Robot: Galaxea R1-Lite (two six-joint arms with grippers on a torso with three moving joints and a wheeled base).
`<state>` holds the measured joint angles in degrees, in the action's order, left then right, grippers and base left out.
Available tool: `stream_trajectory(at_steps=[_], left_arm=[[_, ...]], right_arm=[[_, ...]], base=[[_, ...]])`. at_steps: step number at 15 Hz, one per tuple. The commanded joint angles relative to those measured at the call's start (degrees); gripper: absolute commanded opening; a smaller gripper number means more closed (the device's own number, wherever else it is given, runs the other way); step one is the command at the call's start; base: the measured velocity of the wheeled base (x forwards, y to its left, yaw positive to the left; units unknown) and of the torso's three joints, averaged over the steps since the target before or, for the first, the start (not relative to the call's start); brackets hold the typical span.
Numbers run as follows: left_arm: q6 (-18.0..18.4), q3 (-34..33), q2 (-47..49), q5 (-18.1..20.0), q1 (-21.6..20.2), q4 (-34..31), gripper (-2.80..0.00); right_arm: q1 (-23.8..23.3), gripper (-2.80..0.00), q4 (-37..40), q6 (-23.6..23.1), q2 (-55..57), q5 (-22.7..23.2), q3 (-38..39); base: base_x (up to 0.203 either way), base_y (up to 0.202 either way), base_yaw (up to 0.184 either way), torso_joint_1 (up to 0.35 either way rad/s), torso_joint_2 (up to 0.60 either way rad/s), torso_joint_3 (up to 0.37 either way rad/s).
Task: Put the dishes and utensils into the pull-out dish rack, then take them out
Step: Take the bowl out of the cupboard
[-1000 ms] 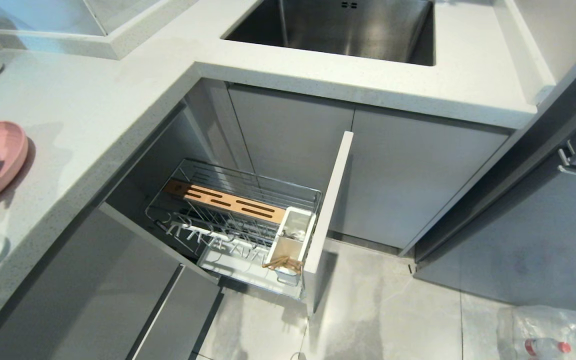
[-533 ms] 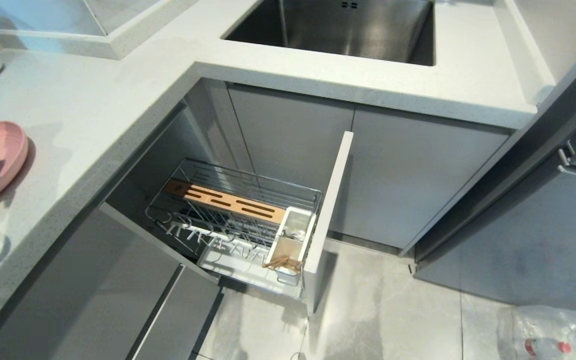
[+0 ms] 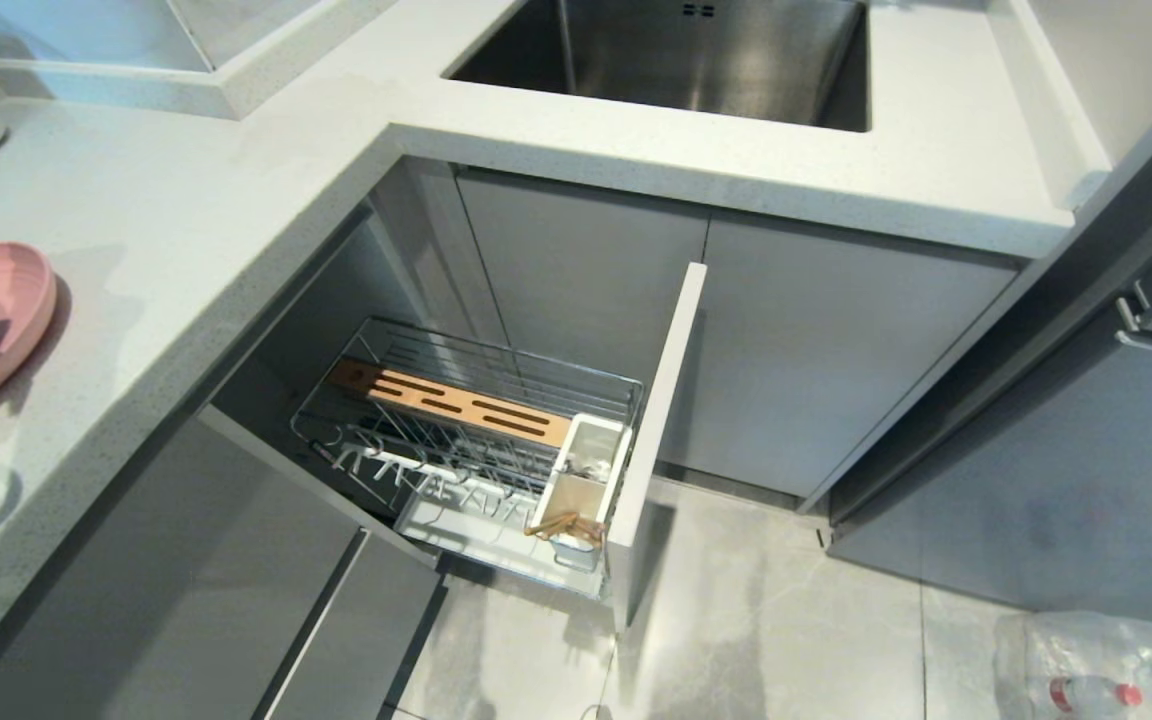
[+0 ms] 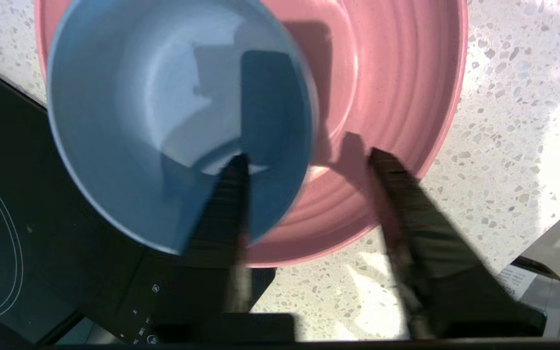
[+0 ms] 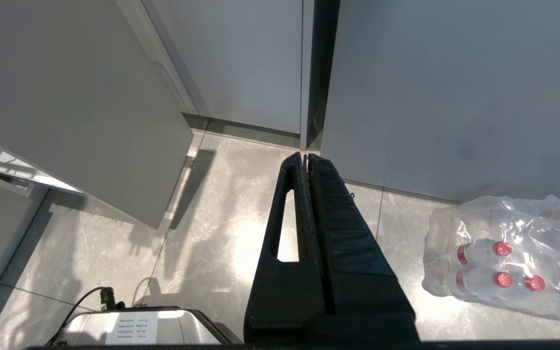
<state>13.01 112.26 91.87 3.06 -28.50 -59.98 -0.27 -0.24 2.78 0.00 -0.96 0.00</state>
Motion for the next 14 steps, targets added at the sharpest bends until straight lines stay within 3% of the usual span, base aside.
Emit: stream_trajectory(at_steps=[1,9,10,14], left_arm=[[0.08,0.06,-0.24,0.02,-0.06,-0.23,0.00],[-1.15,-0.09,-8.91,-0.06,0.41,5.54,0.00],[-1.15,-0.11,-10.39,-0.10,0.76,5.82,-2.80],[-2.29,-0.09,-15.93,-0.11,2.65,6.65,-2.80]], right_arm=[[0.00,-2.80,-0.02,0.03,0.09,0.00,0.00],[0.00,-2.80,-0.02,0.03,0.09,0.00,0.00],[0.00,-2.80,-0.02,0.03,0.09,0.00,0.00],[0.00,-2.80,-0.02,0.03,0.09,0.00,0.00]], base=[[0.000,0.000,0.000,0.000,0.00,0.000],[0.000,0.000,0.000,0.000,0.00,0.000],[0.000,0.000,0.000,0.000,0.00,0.000],[0.000,0.000,0.000,0.000,0.00,0.000]])
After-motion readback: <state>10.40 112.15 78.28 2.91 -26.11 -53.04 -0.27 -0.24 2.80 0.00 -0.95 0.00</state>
